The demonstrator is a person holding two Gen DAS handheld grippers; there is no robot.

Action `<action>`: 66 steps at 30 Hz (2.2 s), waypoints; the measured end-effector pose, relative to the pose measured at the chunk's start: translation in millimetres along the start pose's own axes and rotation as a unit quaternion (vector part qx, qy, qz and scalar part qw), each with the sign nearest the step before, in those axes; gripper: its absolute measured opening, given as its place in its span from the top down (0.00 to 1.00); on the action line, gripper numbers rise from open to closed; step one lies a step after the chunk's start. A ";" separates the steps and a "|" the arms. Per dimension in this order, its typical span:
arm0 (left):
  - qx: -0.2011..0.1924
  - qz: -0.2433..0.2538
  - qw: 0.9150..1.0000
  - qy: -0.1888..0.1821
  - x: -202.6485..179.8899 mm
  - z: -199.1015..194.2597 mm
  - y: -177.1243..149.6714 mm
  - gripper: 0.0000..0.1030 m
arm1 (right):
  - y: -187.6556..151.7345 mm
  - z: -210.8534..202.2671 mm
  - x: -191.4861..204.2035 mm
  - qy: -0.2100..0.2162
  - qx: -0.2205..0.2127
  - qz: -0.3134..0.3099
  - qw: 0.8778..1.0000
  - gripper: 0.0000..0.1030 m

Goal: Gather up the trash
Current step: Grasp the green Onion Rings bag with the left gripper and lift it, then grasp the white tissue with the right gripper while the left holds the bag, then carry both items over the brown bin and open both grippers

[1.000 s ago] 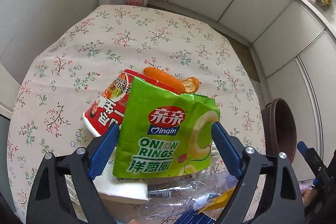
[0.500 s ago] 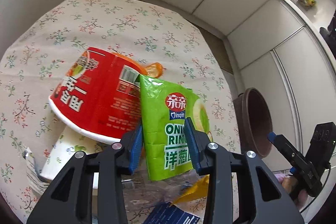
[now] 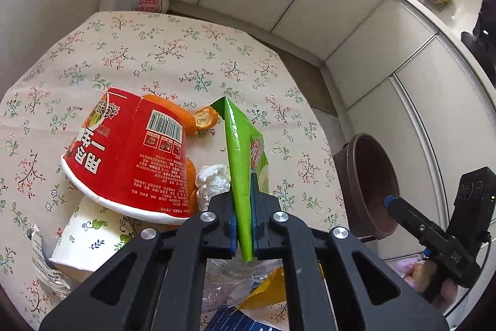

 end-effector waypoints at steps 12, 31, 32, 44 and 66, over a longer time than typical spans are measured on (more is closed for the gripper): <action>-0.183 0.007 0.983 -0.016 -8.3 -134.0 33.7 0.96 | -10.2 57.2 52.2 0.011 0.101 -0.062 0.993 0.07; -0.180 -0.005 0.984 -0.010 14.2 -157.4 20.6 0.96 | -39.2 126.6 77.7 0.037 0.203 -0.040 0.978 0.58; -0.178 -0.005 0.984 -0.008 14.2 -154.9 19.5 0.96 | -39.8 126.8 77.6 0.037 0.203 -0.040 0.978 0.62; -0.165 -0.014 0.986 0.003 16.5 -139.4 16.5 0.96 | -28.5 101.5 70.9 0.038 0.161 -0.043 0.985 0.80; -0.166 0.045 0.984 -0.055 -97.2 -90.5 18.3 0.96 | 43.4 -56.7 -55.4 -0.061 -0.098 0.015 0.993 0.80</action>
Point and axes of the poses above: each gripper's, at about its wrist camera, not at the fingertips, and z roughly the way its jaws point, x to its left, y to its top, the point moved 6 cm from there along z, roughly the way its jaws point, and after that the axes turned 12 degrees about -y, right-handed, at the moved point
